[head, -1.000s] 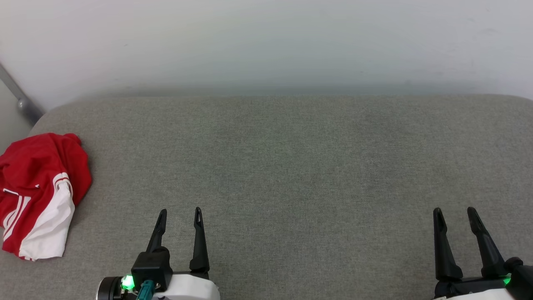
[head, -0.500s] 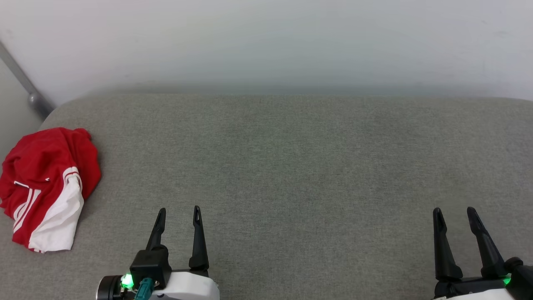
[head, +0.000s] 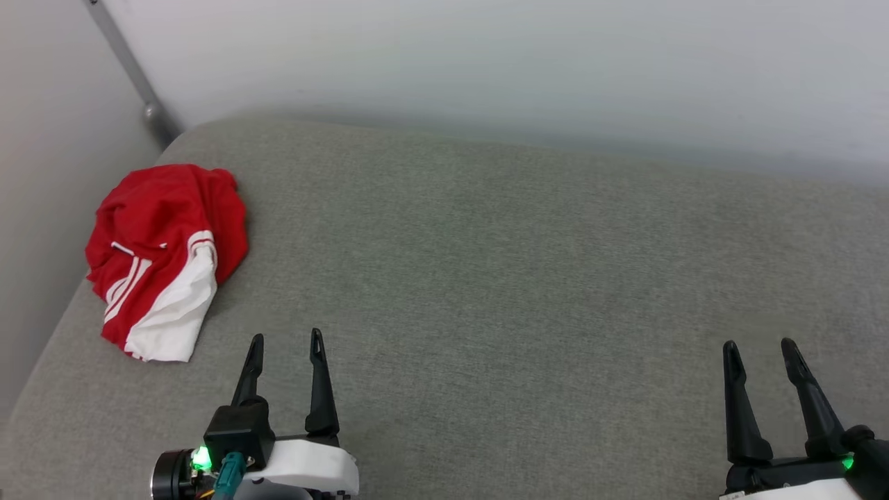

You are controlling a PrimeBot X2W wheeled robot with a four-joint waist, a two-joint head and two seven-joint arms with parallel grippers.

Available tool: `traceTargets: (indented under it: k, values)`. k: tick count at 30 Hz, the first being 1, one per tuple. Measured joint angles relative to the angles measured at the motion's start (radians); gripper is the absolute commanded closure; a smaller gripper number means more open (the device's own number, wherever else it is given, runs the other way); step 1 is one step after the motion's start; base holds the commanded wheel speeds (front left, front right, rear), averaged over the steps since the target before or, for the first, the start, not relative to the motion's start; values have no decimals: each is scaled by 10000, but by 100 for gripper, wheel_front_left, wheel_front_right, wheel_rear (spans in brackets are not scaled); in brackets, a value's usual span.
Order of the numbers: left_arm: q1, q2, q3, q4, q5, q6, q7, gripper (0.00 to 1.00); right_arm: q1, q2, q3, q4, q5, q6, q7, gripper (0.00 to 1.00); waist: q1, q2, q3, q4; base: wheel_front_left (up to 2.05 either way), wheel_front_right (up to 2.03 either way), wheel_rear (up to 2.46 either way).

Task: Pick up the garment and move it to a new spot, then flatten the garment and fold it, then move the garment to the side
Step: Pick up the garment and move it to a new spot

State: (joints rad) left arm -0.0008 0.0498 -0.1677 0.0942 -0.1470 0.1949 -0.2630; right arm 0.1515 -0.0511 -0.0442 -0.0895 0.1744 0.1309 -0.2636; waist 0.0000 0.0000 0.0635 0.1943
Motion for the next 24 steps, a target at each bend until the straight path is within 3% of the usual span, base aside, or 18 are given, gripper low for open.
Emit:
traceTargets:
  k: [24]
  values:
    - [118,4,458,-157,-353,418,0,0,-50,0,146,-79,-454,0,2,0,0,0,204,3126,0,0,0]
